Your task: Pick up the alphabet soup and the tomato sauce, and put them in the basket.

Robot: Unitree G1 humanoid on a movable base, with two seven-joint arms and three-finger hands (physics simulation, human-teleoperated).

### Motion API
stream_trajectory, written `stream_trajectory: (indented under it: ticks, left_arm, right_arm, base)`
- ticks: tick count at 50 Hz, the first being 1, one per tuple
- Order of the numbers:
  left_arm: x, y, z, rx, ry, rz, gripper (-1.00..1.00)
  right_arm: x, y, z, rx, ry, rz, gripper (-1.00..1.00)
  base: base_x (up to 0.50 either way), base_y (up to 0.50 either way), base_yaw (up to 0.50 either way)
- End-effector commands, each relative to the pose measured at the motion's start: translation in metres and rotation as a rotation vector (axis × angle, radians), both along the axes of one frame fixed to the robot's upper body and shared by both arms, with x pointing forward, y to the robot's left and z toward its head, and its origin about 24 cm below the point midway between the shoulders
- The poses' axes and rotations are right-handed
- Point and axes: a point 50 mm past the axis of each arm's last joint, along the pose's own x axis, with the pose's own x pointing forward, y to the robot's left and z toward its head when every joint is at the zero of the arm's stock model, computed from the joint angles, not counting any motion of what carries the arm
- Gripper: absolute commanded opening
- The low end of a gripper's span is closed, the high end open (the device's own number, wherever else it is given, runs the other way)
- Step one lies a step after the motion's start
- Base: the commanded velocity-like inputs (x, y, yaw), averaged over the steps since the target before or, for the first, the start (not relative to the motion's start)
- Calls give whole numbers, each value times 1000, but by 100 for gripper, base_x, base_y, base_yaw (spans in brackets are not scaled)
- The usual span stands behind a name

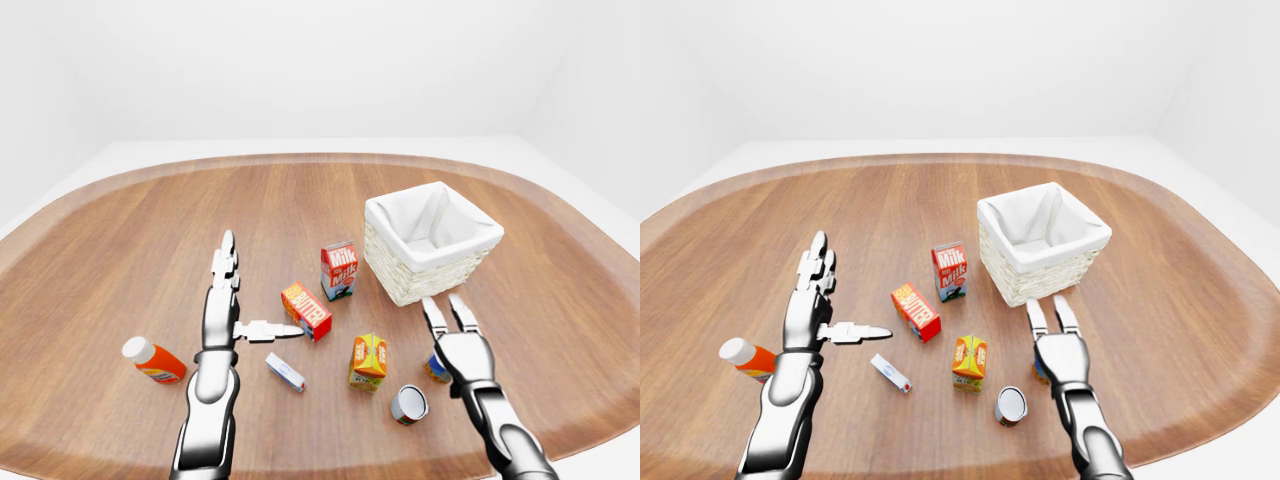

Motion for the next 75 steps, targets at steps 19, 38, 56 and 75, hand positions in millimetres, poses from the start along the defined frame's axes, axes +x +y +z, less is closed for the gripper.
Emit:
stream_trajectory:
  ticks: [19, 38, 56, 75]
  left_arm:
    - [-2, 0, 3, 2, -14, -4, 100]
    - [-2, 0, 3, 2, -14, -4, 100]
    - [-2, 0, 3, 0, -11, -1, 100]
    - [-2, 0, 3, 2, -11, -3, 100]
  right_arm:
    - [3, 1, -11, -16, 15, 24, 100]
    - [1, 3, -17, -18, 30, 34, 100]
    - [1, -4, -22, -22, 36, 16, 100]
    - [4, -5, -29, -33, 46, 20, 100]
  base:
    - [0, 0, 0]
    - [0, 0, 0]
    - [0, 0, 0]
    - [0, 0, 0]
